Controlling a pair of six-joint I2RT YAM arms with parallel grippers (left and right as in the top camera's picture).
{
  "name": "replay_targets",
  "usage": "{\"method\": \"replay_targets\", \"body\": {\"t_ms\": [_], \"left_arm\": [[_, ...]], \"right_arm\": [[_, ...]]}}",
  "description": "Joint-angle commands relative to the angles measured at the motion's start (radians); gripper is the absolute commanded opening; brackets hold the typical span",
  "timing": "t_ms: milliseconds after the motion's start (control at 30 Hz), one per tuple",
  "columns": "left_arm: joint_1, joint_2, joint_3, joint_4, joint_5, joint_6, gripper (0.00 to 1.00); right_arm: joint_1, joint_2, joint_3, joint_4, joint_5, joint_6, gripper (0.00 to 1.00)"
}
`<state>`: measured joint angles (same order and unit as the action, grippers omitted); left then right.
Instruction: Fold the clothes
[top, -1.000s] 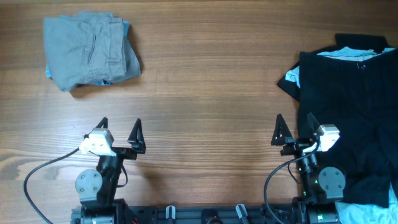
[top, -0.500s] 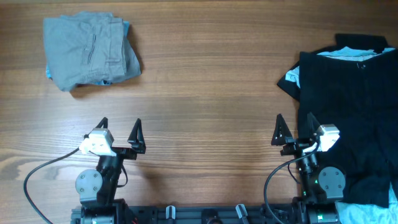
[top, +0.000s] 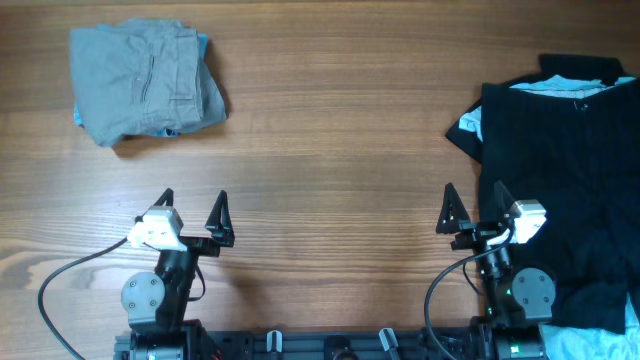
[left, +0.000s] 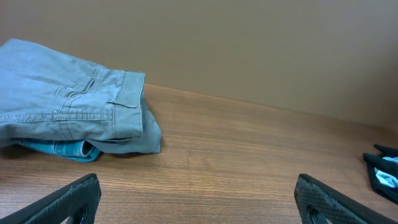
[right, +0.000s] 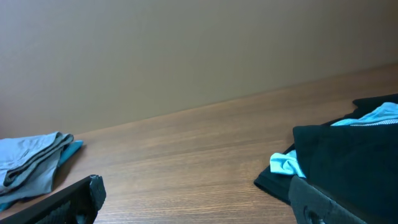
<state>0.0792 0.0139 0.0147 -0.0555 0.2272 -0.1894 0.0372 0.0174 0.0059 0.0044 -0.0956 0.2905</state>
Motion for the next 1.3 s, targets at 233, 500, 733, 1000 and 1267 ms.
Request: {"method": "replay_targets", "body": {"t_ms": [233,500,733,1000,1267], "left_arm": [[-0.006,-0.005,-0.009,0.004,0.008,-0.010,1.00],[-0.006,-0.003,0.057,0.035,0.101,-0.038,1.00],[-0.006,0.197,0.376,-0.257,0.033,-0.040,1.00],[-0.006,0.691,0.818,-0.612,0.011,-0.040,1.00],[-0.006,1.033,1.048,-0.746,0.126,-0.040,1.00]], "right_arm": [[-0.005,0.000,0.000,0.021,0.021,0.105,1.00],[-0.005,0.061,0.183,-0.011,-0.198,0.015,1.00],[-0.005,0.470,0.553,-0.313,-0.269,-0.037,1.00],[-0.005,1.037,1.076,-0.798,-0.272,-0.037,1.00],[-0.027,1.378,1.254,-0.924,-0.192,-0.042,1.00]]}}
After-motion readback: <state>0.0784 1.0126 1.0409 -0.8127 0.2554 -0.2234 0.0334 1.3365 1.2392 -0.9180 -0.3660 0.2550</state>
